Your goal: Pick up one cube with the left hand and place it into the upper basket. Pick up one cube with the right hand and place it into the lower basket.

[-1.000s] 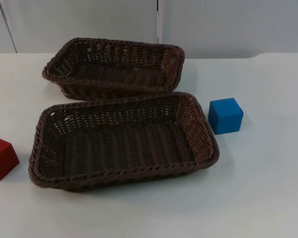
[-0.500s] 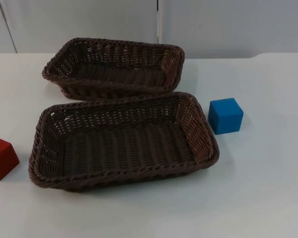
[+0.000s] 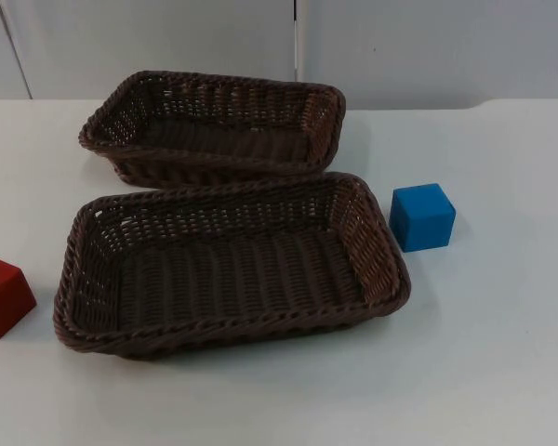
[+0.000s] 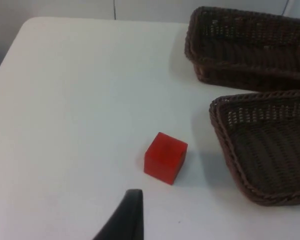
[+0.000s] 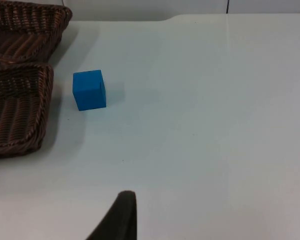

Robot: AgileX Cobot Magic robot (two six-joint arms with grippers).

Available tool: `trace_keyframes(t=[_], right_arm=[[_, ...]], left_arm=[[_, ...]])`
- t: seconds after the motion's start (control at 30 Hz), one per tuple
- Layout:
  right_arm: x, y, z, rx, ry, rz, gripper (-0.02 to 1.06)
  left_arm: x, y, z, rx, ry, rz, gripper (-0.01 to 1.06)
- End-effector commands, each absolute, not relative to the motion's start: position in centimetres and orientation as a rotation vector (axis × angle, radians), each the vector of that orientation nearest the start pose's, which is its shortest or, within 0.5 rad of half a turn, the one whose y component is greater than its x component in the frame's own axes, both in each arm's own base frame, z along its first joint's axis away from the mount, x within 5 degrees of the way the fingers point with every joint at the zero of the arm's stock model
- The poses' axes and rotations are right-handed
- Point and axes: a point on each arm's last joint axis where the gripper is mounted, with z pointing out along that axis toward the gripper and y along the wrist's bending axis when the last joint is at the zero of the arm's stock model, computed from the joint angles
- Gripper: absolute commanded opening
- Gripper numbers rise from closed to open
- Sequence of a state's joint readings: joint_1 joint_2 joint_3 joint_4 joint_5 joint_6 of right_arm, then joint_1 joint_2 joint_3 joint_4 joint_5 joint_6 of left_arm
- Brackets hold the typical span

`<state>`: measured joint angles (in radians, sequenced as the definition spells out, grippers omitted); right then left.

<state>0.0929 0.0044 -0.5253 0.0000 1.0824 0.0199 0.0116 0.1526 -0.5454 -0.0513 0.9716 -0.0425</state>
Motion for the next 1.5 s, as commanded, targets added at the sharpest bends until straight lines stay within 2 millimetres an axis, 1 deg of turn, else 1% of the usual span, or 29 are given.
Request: trace_keyframes(t=[0.0,0.47,0.6,0.7,0.73,0.87,0.9,1.03,1.07,1.17,1.2,1.33,1.37,1.47], right_arm=[[-0.7,-0.1,28.0,-0.083,2.044,0.062,1.05],[-0.7,-0.1,28.0,-0.082,2.044,0.062,1.05],[-0.7,-0.1,28.0,-0.082,2.044,0.062,1.05],[-0.7,-0.1,28.0,-0.082,2.044,0.062,1.05],[-0.7,-0.1,28.0,-0.082,2.044,0.062,1.05],[-0.7,-0.1,28.0,-0.082,2.044,0.062,1.05],[-0.7,-0.1,28.0,-0.082,2.044,0.062,1.05],[-0.7,-0.1,28.0,-0.082,2.044,0.062,1.05],[-0.7,-0.1,28.0,-0.082,2.044,0.062,1.05],[-0.7,-0.1,28.0,-0.082,2.044,0.062,1.05],[-0.7,-0.1,28.0,-0.082,2.044,0.062,1.05],[-0.7,-0.1,28.0,-0.082,2.044,0.062,1.05],[-0.7,-0.1,28.0,-0.082,2.044,0.062,1.05],[-0.7,-0.1,28.0,-0.082,2.044,0.062,1.05]], left_arm=[[2.4,-0.5,30.1,-0.063,2.036,-0.106,1.05],[5.0,-0.7,30.3,-0.073,2.077,-0.151,1.05],[5.8,-0.7,30.1,-0.054,2.12,-0.137,1.05],[6.9,-0.8,29.9,-0.023,2.162,-0.132,1.05],[6.9,-0.8,29.9,-0.023,2.162,-0.132,1.05],[8.5,-1.6,30.0,0.068,2.148,-0.211,1.05],[8.5,-1.6,30.0,0.068,2.148,-0.211,1.05],[10.3,-2.0,29.6,0.107,2.175,-0.264,1.05],[10.3,-2.0,29.6,0.107,2.175,-0.264,1.05],[11.4,-2.1,29.1,0.133,2.216,-0.271,1.05],[11.4,-2.1,29.1,0.133,2.216,-0.271,1.05],[13.3,-2.1,28.2,0.142,2.266,-0.272,1.05],[13.3,-2.1,28.2,0.142,2.266,-0.272,1.05],[14.5,-2.0,27.6,0.126,2.29,-0.265,1.05]])
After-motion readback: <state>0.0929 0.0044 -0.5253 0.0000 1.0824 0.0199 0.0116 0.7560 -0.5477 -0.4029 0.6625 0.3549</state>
